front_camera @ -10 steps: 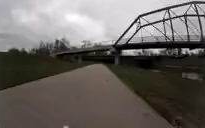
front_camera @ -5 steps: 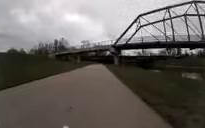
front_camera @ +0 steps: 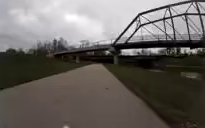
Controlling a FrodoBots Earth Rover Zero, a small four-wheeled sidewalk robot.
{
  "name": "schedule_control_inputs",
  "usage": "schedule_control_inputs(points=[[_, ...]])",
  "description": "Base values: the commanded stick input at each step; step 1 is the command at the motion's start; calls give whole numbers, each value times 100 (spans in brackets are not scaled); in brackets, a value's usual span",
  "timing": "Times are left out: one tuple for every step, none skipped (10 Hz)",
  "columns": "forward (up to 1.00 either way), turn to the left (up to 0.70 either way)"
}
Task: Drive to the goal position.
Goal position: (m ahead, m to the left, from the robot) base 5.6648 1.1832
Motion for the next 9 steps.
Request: schedule_control_inputs(points=[[100,0],[100,0],[100,0],[100,0],[100,0],[100,0],[100,0],[100,0],[100,0]])
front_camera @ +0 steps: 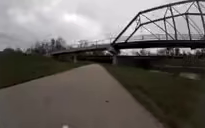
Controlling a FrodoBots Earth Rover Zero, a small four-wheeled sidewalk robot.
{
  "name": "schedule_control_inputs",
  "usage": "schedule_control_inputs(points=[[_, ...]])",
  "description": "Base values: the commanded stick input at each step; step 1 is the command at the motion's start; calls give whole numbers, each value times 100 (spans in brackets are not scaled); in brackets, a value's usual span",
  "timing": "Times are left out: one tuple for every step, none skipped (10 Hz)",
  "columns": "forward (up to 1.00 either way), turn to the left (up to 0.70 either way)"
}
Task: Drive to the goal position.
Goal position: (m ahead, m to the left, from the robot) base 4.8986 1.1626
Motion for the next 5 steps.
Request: schedule_control_inputs(points=[[100,36],[100,40],[100,40],[100,40],[100,40]])
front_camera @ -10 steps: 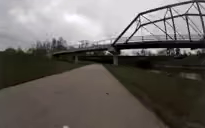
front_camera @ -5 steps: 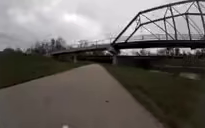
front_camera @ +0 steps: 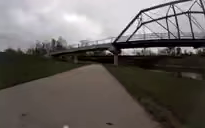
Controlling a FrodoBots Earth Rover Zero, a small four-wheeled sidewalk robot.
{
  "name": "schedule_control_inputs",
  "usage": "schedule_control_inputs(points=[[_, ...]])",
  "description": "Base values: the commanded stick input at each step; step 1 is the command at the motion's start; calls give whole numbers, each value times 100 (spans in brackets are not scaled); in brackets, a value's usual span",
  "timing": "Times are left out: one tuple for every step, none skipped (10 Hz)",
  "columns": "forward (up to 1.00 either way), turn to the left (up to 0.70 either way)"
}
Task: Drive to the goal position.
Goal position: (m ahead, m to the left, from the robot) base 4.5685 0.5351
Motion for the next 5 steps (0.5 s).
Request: schedule_control_inputs(points=[[100,31],[100,22],[100,14],[100,5],[100,0]])
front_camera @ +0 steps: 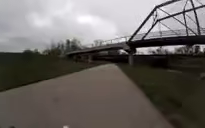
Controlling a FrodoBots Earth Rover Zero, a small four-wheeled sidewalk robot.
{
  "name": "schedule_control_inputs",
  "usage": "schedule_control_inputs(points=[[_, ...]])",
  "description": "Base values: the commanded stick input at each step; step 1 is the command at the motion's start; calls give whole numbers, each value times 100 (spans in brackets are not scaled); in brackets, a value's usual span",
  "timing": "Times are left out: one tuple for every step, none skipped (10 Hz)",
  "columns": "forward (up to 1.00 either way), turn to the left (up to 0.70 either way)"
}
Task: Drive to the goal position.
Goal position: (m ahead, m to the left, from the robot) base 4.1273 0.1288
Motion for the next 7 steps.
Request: schedule_control_inputs(points=[[100,0],[100,0],[100,0],[100,0],[100,0],[100,0],[100,0]])
